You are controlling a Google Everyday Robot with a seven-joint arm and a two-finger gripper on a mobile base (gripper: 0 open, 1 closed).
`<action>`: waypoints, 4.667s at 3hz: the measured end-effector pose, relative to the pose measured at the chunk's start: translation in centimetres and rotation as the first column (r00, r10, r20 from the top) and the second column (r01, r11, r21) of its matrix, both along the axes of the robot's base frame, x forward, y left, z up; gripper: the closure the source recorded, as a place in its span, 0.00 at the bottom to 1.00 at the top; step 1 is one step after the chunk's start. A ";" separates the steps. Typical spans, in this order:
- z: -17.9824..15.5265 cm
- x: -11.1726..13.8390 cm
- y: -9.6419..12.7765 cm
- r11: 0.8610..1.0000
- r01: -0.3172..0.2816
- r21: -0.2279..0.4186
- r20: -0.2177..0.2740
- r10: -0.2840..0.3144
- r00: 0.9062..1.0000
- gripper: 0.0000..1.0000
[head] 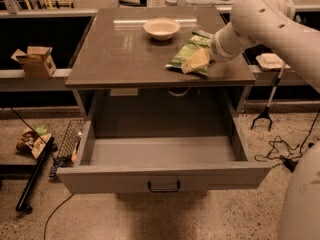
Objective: Place green jalapeno chip bag into top drawer
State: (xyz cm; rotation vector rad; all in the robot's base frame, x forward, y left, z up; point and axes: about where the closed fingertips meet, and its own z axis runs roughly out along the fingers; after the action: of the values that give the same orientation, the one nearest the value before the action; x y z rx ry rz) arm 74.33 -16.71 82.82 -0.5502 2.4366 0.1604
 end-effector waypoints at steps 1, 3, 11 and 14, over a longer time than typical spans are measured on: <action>-0.4 0.3 0.8 1.000 0.005 -0.012 -0.011 -0.005 1.000 0.00; -1.3 0.2 3.1 1.000 -0.022 -0.019 -0.034 0.021 0.999 0.41; 4.5 -18.9 1.4 0.909 -0.415 -0.025 0.128 0.415 0.901 1.00; -4.1 -23.5 5.4 0.888 -0.453 0.079 -0.023 0.456 0.890 1.00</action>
Offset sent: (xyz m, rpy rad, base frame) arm 0.0016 0.0329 -0.0131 -0.0242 0.0416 0.0138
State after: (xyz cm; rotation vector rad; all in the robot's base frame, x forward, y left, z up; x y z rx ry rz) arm 50.83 -11.34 78.77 -1.0895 2.2888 0.4559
